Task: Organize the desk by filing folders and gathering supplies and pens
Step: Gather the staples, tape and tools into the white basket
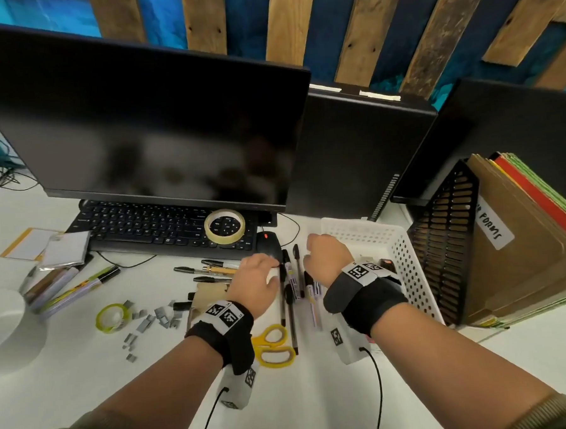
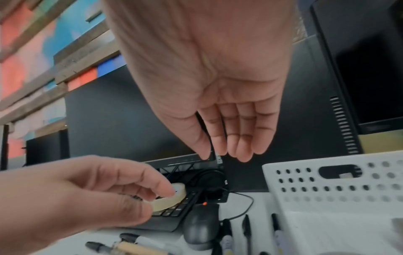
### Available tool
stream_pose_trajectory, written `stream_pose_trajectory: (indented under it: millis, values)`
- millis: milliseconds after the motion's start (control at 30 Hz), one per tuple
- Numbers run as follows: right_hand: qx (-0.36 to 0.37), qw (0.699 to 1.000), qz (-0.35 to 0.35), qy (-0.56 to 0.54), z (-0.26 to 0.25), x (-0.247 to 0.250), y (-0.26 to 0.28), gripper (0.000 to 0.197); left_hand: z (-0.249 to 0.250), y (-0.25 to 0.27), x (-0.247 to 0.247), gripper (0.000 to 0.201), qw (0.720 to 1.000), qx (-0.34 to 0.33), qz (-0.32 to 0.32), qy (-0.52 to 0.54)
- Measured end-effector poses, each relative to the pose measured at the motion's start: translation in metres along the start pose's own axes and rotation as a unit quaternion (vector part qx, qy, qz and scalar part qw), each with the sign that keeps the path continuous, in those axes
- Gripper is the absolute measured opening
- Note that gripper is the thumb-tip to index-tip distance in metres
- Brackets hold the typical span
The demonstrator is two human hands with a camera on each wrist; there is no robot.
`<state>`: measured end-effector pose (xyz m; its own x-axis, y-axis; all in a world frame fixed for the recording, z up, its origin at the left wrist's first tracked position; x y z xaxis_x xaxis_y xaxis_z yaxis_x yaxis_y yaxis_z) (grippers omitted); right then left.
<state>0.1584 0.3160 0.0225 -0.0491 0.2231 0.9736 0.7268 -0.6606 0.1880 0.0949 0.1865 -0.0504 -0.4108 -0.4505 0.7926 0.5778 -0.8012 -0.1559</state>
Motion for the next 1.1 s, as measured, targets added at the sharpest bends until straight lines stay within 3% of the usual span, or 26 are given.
stream_pose_trajectory:
  millis: [200,600,1100]
  values:
    - [0.056,0.998,-0.038,-0.012,-0.043,-0.031,0.019,0.027,-0.051,0.025,0.037,0.034,0.999,0.048,0.015,-0.007]
    - [0.16,0.98,-0.116,-0.023,-0.108,-0.098,0.056,0.024,-0.134,0.098,0.077,0.03,0.991,0.127,-0.029,-0.041]
    - [0.228,0.971,-0.078,-0.01,-0.173,-0.142,0.079,0.035,-0.171,0.119,0.091,0.028,0.987,0.097,-0.07,-0.109]
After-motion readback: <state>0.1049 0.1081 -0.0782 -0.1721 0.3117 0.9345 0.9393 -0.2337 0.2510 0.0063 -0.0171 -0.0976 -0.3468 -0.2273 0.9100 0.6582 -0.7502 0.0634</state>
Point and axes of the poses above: each hand's wrist, its own y-axis away from the middle knuckle, its own x-axis out of the back of the hand, z = x × y, the point moved 3 cm from there along -y, towards the middle knuckle, and after that the axes turned 9 degrees about -x, right-handed, at the moved point
